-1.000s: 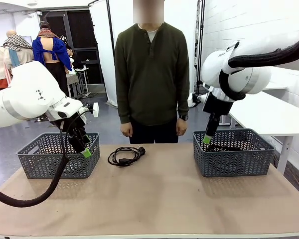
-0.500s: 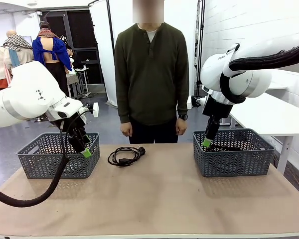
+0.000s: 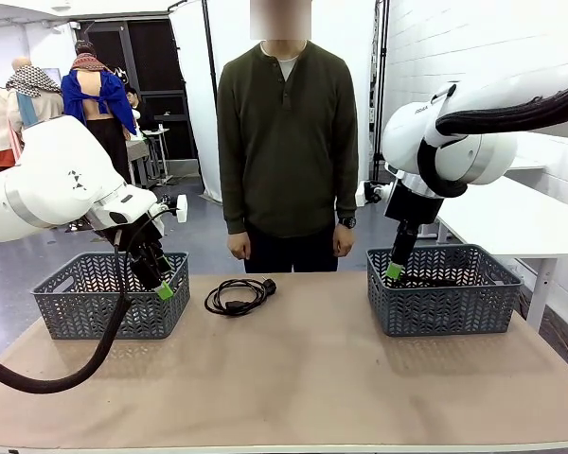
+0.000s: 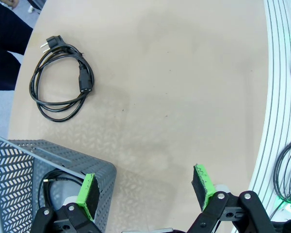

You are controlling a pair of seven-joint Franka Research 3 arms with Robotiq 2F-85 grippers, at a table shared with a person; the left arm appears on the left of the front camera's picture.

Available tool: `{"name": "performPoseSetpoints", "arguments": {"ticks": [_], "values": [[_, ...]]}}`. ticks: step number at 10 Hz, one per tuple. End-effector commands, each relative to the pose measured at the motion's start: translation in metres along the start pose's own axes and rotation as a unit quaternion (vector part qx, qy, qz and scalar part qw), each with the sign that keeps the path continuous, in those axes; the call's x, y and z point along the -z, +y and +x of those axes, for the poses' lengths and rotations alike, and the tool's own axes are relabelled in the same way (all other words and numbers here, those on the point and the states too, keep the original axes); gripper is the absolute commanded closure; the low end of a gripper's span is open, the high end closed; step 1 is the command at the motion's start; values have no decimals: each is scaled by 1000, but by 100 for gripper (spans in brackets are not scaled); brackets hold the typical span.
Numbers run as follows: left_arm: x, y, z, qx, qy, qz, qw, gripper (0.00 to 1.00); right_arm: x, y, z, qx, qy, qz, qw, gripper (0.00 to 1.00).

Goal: Organize the cables according to human instructions.
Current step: Pick up a bundle of cables and place it in the basket indicated by the human.

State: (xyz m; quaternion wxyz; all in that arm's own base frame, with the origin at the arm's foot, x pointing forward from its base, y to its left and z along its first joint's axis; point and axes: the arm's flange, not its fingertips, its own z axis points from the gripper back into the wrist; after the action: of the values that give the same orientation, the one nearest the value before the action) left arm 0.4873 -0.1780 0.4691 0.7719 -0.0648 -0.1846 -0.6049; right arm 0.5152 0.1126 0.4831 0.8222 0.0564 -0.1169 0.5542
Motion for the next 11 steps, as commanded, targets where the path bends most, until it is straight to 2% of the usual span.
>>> {"name": "performPoseSetpoints", "arguments": {"ticks": [1,4,6,9,10,11], "values": [[-1,0,0,-1,0,1,1000,0,3,26,6,59,2,-15,998,0],[-1,0,0,-1,0,1,1000,0,10,48,7,72,-44,-23,996,0],[-1,0,0,-1,0,1,1000,0,14,63,7,57,-84,-45,994,0],[-1,0,0,-1,0,1,1000,0,18,72,10,49,-75,-30,995,0],[-1,0,0,-1,0,1,1000,0,19,74,10,22,-70,-20,997,0],[-1,0,0,-1,0,1,1000,0,14,69,18,60,-62,-39,995,0]]}}
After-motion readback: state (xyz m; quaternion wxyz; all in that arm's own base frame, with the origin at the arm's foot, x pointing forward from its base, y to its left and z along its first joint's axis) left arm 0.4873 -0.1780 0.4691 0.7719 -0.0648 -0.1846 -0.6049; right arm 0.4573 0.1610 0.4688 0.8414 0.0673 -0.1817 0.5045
